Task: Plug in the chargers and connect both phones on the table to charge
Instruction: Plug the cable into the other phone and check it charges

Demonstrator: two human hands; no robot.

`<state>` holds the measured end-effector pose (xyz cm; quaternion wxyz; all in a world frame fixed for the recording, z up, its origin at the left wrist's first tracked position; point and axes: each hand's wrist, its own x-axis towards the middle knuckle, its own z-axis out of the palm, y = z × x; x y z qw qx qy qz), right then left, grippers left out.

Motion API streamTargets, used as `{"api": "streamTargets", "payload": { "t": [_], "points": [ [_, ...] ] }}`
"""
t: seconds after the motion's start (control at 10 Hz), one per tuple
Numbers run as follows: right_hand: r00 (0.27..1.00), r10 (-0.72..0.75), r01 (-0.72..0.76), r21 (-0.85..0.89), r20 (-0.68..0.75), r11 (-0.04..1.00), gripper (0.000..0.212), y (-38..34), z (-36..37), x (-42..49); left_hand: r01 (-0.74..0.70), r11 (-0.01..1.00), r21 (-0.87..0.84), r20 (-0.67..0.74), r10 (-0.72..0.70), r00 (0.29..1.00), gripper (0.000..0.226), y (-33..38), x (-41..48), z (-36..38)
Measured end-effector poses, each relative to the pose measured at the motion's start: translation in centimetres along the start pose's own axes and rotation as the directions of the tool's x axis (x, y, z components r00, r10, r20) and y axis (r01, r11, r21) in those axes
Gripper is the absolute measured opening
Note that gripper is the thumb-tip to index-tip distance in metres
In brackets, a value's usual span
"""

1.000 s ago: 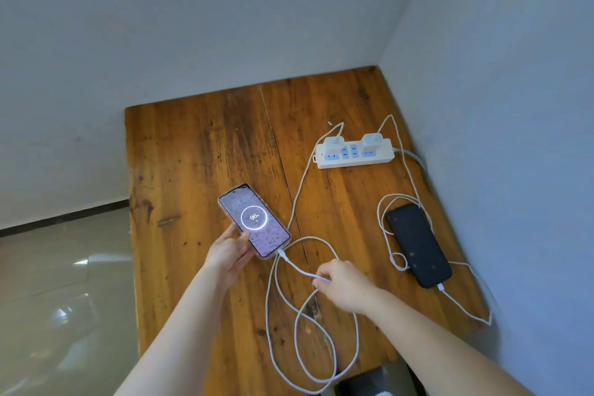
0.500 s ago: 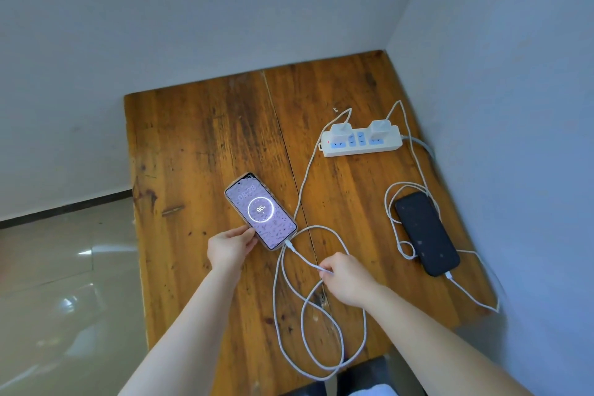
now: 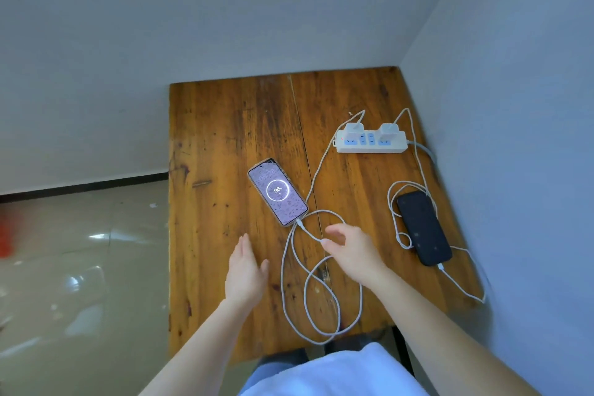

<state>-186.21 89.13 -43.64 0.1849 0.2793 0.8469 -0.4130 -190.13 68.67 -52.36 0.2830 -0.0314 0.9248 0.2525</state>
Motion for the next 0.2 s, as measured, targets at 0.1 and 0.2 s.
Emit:
{"api": "streamTargets", "payload": {
  "t": [0.1, 0.2],
  "points": [
    [0.996, -0.075, 0.083, 0.193, -0.045, 0.978, 0.026, -2.3, -2.5, -3.4, 0.009, 0.994, 0.111, 0.04, -0.014, 0.999, 0.076, -2.0, -2.1, 0.7],
    [0.972, -0.171, 0.216, 0.335, -0.16, 0.917, 0.021, -5.2, -7.1, -7.4, 0.015, 0.973, 0.232, 0.077, -0.034, 0.996, 0.08, -4.0, -3.3, 1.1]
  ]
}}
